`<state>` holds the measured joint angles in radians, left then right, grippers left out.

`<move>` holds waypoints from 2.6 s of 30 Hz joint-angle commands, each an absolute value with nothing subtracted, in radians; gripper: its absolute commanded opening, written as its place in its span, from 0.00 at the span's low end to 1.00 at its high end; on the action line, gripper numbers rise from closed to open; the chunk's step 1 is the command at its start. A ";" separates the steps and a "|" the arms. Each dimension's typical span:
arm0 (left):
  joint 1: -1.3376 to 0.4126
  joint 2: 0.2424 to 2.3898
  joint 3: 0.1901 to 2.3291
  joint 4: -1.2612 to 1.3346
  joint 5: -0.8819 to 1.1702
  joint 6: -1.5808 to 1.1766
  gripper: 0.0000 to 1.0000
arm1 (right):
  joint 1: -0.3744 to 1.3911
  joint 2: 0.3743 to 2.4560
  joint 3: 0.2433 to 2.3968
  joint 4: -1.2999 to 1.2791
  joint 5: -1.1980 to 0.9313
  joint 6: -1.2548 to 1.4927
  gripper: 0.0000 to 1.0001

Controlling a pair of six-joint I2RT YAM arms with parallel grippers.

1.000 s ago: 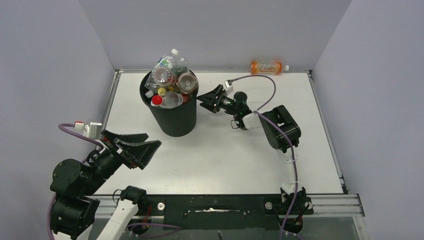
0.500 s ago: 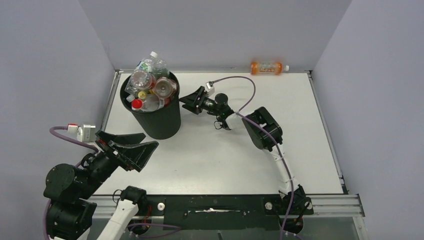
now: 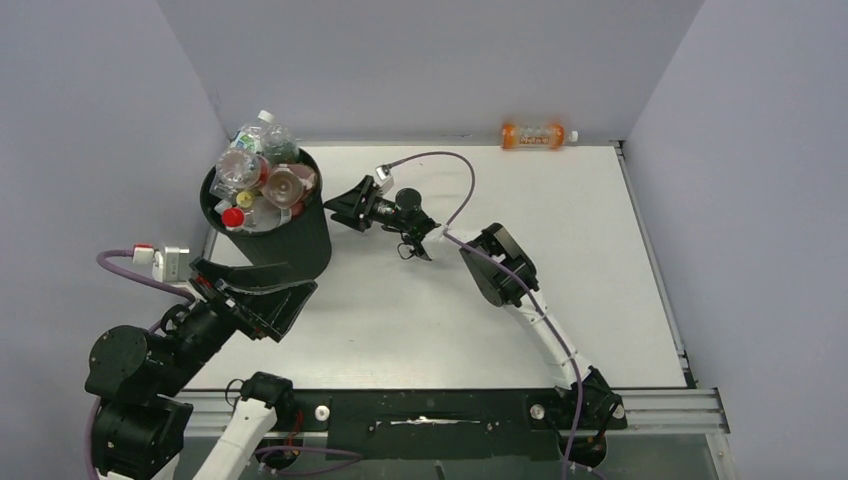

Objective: Put the plastic bottles in the bin
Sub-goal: Move the trash bin to the center of the board, then move the plastic bottle to the center of the board.

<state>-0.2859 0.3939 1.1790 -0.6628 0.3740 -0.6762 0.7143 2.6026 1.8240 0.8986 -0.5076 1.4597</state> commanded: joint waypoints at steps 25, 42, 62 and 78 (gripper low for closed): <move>-0.271 0.710 1.061 -0.172 0.535 -0.770 0.88 | 0.615 2.222 1.251 1.176 -0.606 1.423 0.77; -0.847 1.215 1.441 -0.225 0.000 -0.503 0.88 | 0.302 1.912 0.925 1.102 -0.733 1.326 0.79; -0.711 2.062 1.796 0.152 0.017 -0.602 0.88 | -0.236 1.895 1.243 0.237 -0.516 0.731 0.86; -0.459 2.545 2.214 0.204 0.205 -0.636 0.88 | -0.337 2.276 1.716 0.360 -0.382 0.611 0.92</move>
<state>-0.4953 2.5084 2.0834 0.1120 0.1371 -0.6270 -0.3439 2.2517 1.5875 0.2729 -0.4572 0.6598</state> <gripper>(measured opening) 0.881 0.915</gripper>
